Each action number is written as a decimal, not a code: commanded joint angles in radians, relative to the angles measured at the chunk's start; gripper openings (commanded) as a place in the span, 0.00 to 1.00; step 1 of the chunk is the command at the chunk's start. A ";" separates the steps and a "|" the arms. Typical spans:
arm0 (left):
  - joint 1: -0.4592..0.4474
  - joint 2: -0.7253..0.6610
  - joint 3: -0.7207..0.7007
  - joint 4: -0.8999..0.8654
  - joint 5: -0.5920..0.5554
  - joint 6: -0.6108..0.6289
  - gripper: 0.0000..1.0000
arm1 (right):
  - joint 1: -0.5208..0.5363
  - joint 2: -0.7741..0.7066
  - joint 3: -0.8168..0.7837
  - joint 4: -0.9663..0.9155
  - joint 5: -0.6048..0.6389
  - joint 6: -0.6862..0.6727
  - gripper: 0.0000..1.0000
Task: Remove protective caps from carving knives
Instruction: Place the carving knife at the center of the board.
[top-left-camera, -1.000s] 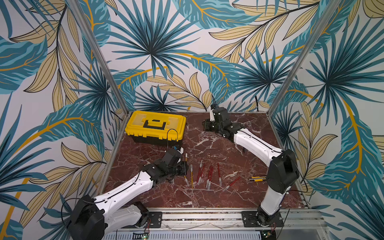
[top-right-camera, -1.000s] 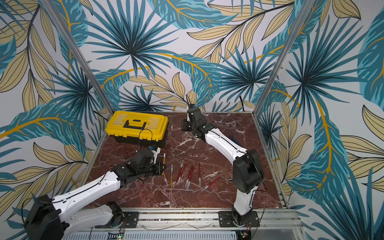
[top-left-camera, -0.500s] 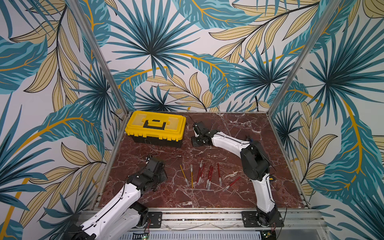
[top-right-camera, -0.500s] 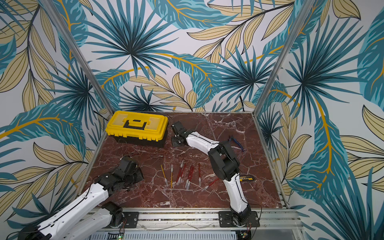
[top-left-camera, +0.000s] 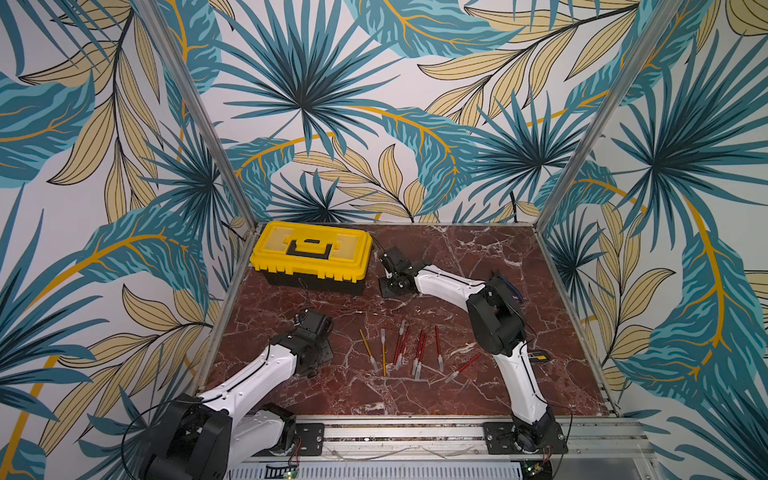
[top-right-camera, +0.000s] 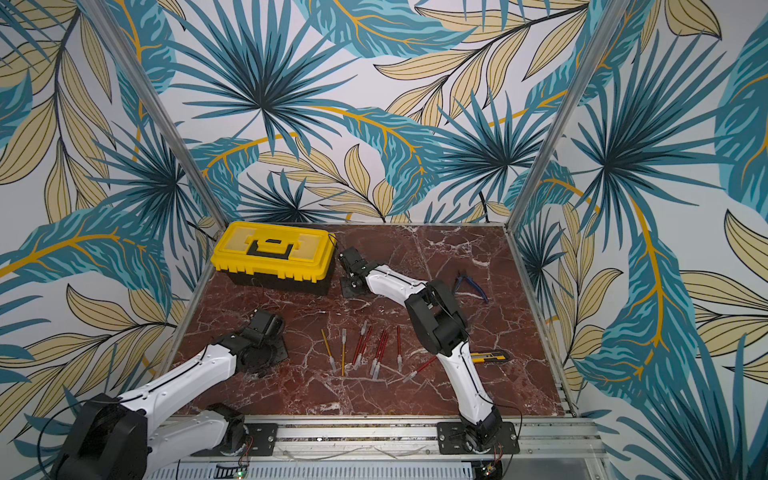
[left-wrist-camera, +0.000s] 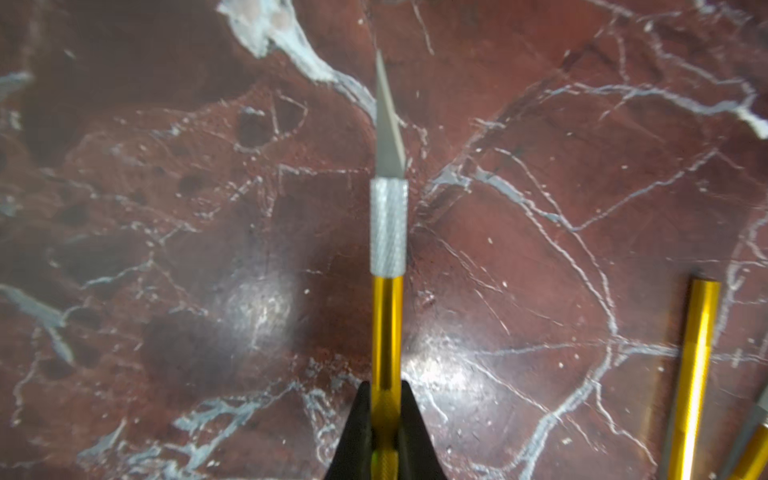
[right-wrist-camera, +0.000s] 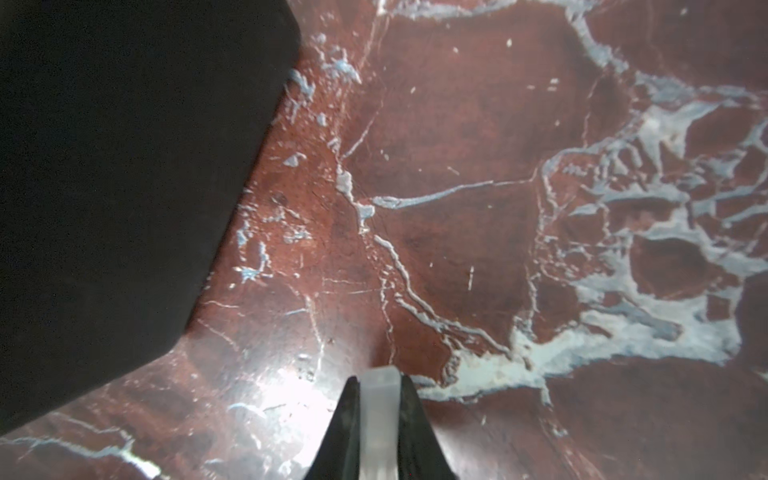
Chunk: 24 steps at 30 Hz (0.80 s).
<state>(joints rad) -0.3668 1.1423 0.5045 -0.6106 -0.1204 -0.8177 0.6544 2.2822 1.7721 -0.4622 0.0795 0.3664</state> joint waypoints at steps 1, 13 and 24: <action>0.015 0.032 0.005 0.031 0.006 0.026 0.13 | -0.001 0.038 0.024 -0.035 0.019 0.009 0.18; 0.020 0.160 0.052 0.050 0.029 0.028 0.35 | -0.002 0.048 0.003 -0.013 0.029 0.031 0.35; 0.021 0.108 0.082 0.009 0.051 0.025 0.34 | -0.002 -0.017 -0.010 -0.024 0.005 0.033 0.37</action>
<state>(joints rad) -0.3534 1.2621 0.5621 -0.5594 -0.1001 -0.7952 0.6544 2.3020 1.7901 -0.4614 0.0929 0.3889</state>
